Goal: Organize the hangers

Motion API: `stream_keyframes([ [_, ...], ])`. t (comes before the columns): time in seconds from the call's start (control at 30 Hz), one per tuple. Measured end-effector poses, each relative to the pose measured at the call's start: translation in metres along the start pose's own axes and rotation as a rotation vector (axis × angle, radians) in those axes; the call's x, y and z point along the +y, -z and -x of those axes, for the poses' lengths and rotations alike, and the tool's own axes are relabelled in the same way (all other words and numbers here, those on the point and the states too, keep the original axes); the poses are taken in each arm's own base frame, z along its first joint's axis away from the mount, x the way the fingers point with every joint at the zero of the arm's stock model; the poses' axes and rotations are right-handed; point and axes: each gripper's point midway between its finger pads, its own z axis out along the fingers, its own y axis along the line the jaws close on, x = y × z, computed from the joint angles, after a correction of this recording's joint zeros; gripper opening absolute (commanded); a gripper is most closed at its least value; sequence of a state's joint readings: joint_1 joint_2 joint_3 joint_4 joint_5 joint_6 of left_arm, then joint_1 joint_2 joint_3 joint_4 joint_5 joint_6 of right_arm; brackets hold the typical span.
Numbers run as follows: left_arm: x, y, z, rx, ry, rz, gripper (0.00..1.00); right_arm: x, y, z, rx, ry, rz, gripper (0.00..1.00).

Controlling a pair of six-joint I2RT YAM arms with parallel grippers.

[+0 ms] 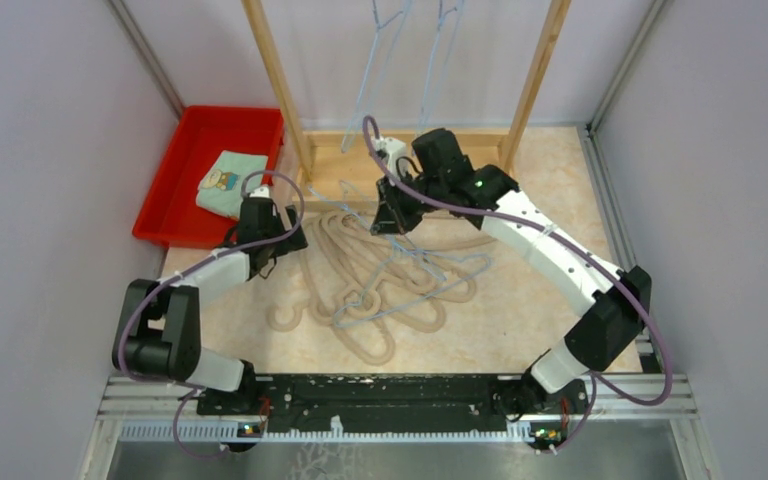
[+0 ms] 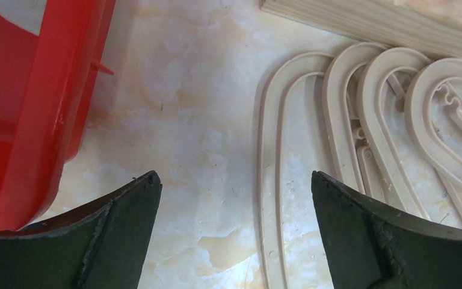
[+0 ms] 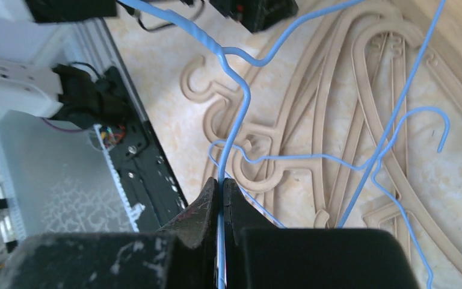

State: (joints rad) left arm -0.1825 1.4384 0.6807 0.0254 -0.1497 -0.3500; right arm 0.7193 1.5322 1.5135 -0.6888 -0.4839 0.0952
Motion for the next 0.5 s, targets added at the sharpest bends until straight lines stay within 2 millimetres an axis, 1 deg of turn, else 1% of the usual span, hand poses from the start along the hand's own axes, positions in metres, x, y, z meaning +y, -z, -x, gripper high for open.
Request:
stream_keyframes([
  [0.03,-0.001,-0.001,0.001,0.001,0.004,0.000,1.00,0.007,0.008,0.012,-0.024,-0.007,0.037,0.00],
  [0.1,-0.002,-0.004,0.003,0.001,0.012,0.000,1.00,0.011,0.017,0.024,-0.056,-0.020,0.070,0.00],
  [0.3,-0.008,-0.011,0.013,-0.007,0.021,-0.003,1.00,0.040,0.043,0.054,-0.120,-0.019,0.220,0.00],
  [0.4,-0.010,-0.014,0.016,-0.009,0.022,-0.004,1.00,0.051,0.054,0.062,-0.135,-0.005,0.279,0.00],
  [0.5,-0.011,-0.018,0.018,-0.006,0.021,-0.002,1.00,0.053,0.064,0.064,-0.138,-0.010,0.310,0.00],
])
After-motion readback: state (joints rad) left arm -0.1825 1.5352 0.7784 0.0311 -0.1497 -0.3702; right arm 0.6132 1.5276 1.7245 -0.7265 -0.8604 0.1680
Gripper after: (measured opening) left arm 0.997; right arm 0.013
